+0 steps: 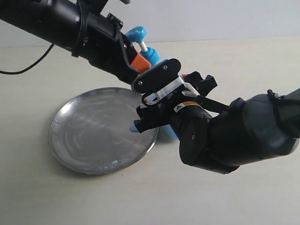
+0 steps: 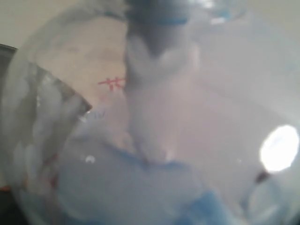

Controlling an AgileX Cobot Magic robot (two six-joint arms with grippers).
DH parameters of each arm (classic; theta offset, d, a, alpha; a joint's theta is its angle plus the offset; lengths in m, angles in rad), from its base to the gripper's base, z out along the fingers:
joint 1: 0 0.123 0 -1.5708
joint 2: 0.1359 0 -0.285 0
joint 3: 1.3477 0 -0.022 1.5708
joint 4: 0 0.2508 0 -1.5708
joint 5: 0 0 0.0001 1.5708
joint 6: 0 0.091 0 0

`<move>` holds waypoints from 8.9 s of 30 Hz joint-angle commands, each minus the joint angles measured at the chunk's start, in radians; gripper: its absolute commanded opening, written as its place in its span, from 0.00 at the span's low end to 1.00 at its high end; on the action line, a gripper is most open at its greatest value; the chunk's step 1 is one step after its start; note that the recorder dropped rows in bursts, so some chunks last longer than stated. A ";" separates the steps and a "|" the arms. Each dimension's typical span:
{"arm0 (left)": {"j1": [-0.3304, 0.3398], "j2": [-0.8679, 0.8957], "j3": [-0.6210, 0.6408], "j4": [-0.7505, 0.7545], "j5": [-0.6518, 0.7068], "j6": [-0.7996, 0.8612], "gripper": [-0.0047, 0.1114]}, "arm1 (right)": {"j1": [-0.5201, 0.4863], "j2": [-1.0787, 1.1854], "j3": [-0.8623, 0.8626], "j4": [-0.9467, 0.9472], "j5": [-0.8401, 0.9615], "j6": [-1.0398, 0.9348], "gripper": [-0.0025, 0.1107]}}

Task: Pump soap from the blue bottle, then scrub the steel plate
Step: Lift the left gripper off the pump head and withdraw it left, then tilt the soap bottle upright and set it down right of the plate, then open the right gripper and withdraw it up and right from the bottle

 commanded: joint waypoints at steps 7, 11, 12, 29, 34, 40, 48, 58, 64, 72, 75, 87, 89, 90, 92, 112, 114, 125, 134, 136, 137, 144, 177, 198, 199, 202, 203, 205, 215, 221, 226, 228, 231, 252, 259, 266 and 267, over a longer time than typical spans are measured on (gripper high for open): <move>-0.003 -0.129 -0.001 0.036 -0.039 -0.002 0.04 | 0.002 0.012 0.002 0.006 0.066 0.002 0.02; 0.003 -0.144 -0.001 0.085 -0.045 -0.038 0.04 | 0.002 0.012 0.002 0.013 0.066 0.002 0.02; 0.009 -0.147 -0.001 0.092 -0.045 -0.047 0.04 | 0.002 0.012 0.002 0.013 0.066 0.002 0.02; 0.193 -0.352 0.103 0.083 -0.097 -0.079 0.04 | 0.002 0.012 0.002 0.058 0.021 0.038 0.02; 0.247 -0.472 0.269 0.032 -0.204 -0.089 0.04 | -0.032 0.010 0.002 0.077 0.035 0.087 0.02; 0.309 -0.587 0.438 0.005 -0.296 -0.114 0.04 | -0.057 -0.013 0.002 0.069 0.081 0.144 0.02; 0.320 -0.679 0.545 -0.024 -0.356 -0.118 0.04 | -0.057 -0.015 0.002 0.110 0.081 0.182 0.02; 0.320 -0.753 0.630 -0.034 -0.356 -0.136 0.04 | -0.086 -0.048 0.002 0.160 0.070 0.229 0.02; 0.320 -0.787 0.636 -0.034 -0.361 -0.136 0.04 | -0.173 -0.094 0.048 0.136 0.072 0.281 0.02; 0.320 -0.795 0.636 -0.039 -0.365 -0.136 0.04 | -0.249 -0.104 0.130 -0.188 0.025 0.596 0.02; 0.320 -0.795 0.636 -0.044 -0.365 -0.136 0.04 | -0.268 -0.104 0.130 -0.219 0.027 0.596 0.02; 0.320 -0.795 0.636 -0.069 -0.365 -0.136 0.04 | -0.280 -0.023 0.112 -0.343 -0.017 0.630 0.02; 0.320 -0.795 0.636 -0.069 -0.358 -0.136 0.04 | -0.280 -0.014 0.112 -0.377 -0.023 0.670 0.02; 0.320 -0.795 0.636 -0.069 -0.353 -0.134 0.04 | -0.280 -0.010 0.112 -0.388 -0.033 0.687 0.02; 0.320 -0.795 0.636 -0.071 -0.346 -0.135 0.04 | -0.280 -0.003 0.112 -0.417 -0.061 0.707 0.02; 0.320 -0.797 0.636 -0.091 -0.339 -0.135 0.04 | -0.280 0.033 0.102 -0.485 -0.173 0.673 0.29; 0.320 -0.800 0.636 -0.090 -0.335 -0.135 0.04 | -0.280 0.033 0.102 -0.485 -0.178 0.675 0.38; 0.320 -0.800 0.636 -0.097 -0.322 -0.132 0.04 | -0.280 0.033 0.102 -0.393 -0.250 0.677 0.86; 0.320 -0.800 0.636 -0.097 -0.324 -0.124 0.04 | -0.280 0.033 0.102 -0.393 -0.254 0.628 0.86; 0.320 -0.800 0.636 -0.097 -0.324 -0.124 0.04 | -0.280 0.033 0.102 -0.393 -0.254 0.628 0.86; 0.320 -0.800 0.636 -0.097 -0.324 -0.124 0.04 | -0.280 0.033 0.102 -0.393 -0.254 0.628 0.86; 0.320 -0.800 0.636 -0.097 -0.324 -0.124 0.04 | -0.280 0.033 0.102 -0.393 -0.282 0.630 0.86; 0.320 -0.800 0.636 -0.093 -0.324 -0.105 0.04 | -0.277 -0.043 0.102 -0.352 -0.178 0.501 0.95; 0.320 -0.800 0.636 -0.094 -0.324 -0.093 0.04 | -0.277 -0.211 0.104 -0.370 0.028 0.460 0.95; 0.320 -0.800 0.636 -0.094 -0.324 -0.091 0.04 | -0.277 -0.221 0.104 -0.370 0.028 0.452 0.95; 0.320 -0.800 0.636 -0.094 -0.324 -0.082 0.04 | -0.277 -0.245 0.104 -0.368 0.030 0.452 0.95; 0.320 -0.800 0.636 -0.094 -0.324 -0.082 0.04 | -0.277 -0.255 0.104 -0.368 0.030 0.452 0.95; 0.320 -0.800 0.636 -0.094 -0.324 -0.082 0.04 | -0.277 -0.266 0.104 -0.365 0.040 0.448 0.95; 0.320 -0.800 0.636 -0.094 -0.326 -0.080 0.04 | -0.277 -0.358 0.104 -0.231 0.190 0.298 0.95; 0.320 -0.800 0.636 -0.094 -0.339 -0.080 0.04 | -0.277 -0.442 0.104 -0.240 0.264 0.299 0.95; 0.320 -0.800 0.636 -0.094 -0.339 -0.080 0.04 | -0.277 -0.498 0.120 -0.236 0.366 0.292 0.95; 0.320 -0.800 0.636 -0.094 -0.339 -0.080 0.04 | -0.277 -0.528 0.147 -0.236 0.366 0.292 0.95; 0.320 -0.800 0.636 -0.094 -0.339 -0.080 0.04 | -0.277 -0.578 0.191 -0.236 0.368 0.292 0.95; 0.320 -0.802 0.636 -0.147 -0.339 -0.080 0.04 | -0.277 -0.995 0.276 -0.238 0.592 0.274 0.33; 0.320 -0.872 0.636 -0.149 -0.341 -0.080 0.04 | -0.277 -1.058 0.276 -0.236 0.722 0.276 0.02; 0.320 -0.926 0.636 -0.168 -0.339 -0.082 0.04 | -0.277 -1.063 0.276 -0.188 0.766 0.274 0.02; 0.320 -0.930 0.636 -0.168 -0.339 -0.082 0.04 | -0.277 -1.063 0.276 -0.188 0.766 0.274 0.02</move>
